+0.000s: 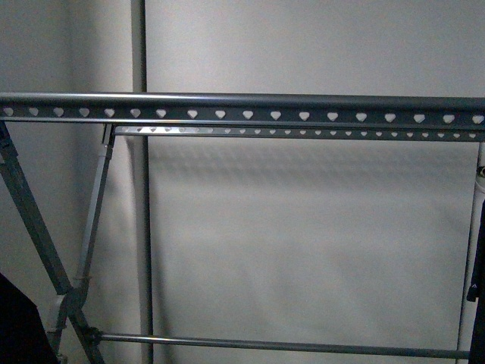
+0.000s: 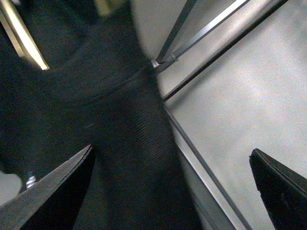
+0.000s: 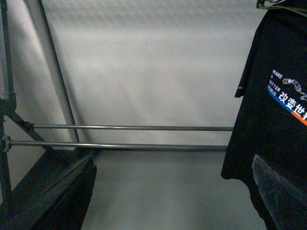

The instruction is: Hang clothes on hanger

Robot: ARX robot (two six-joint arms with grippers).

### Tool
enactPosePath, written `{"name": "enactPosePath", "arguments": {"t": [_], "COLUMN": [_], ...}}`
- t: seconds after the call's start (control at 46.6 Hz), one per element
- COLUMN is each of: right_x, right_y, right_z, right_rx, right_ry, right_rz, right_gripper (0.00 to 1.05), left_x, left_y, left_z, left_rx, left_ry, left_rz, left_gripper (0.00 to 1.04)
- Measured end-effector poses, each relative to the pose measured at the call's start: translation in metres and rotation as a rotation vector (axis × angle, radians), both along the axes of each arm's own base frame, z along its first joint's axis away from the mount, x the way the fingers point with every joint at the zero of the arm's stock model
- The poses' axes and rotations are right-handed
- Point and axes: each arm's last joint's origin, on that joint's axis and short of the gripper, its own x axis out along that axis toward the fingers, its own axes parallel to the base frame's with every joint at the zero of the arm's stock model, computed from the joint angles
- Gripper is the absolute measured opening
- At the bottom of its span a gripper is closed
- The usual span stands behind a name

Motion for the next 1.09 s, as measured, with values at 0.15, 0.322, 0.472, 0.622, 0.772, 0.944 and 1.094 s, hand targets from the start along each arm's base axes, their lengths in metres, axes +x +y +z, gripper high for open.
{"name": "enactPosePath", "arguments": {"t": [0.15,0.322,0.472,0.622,0.772,0.944,1.094], "right_x": [0.000,0.000,0.000,0.000,0.000,0.000,0.000], "right_y": [0.000,0.000,0.000,0.000,0.000,0.000,0.000], "right_z": [0.000,0.000,0.000,0.000,0.000,0.000,0.000], "right_rx": [0.000,0.000,0.000,0.000,0.000,0.000,0.000], "right_ry": [0.000,0.000,0.000,0.000,0.000,0.000,0.000], "right_rz": [0.000,0.000,0.000,0.000,0.000,0.000,0.000], "right_gripper": [0.97,0.97,0.97,0.97,0.97,0.97,0.97], "left_x": [0.037,0.042,0.016,-0.019,-0.056,-0.100,-0.098], "left_y": [0.007,0.013,0.011,0.009,-0.008,-0.046,-0.057], "left_z": [0.004,-0.007,-0.019,-0.031,-0.035,-0.019,0.006], "left_rx": [-0.009,-0.027,-0.055,-0.104,-0.110,0.064,0.443], "left_ry": [0.020,0.087,0.134,0.196,0.284,0.329,0.264], "left_rz": [0.058,0.031,-0.099,-0.284,-0.553,-1.134,-1.380], "left_gripper": [0.88,0.49,0.16,0.04,0.04,0.04,0.04]}}
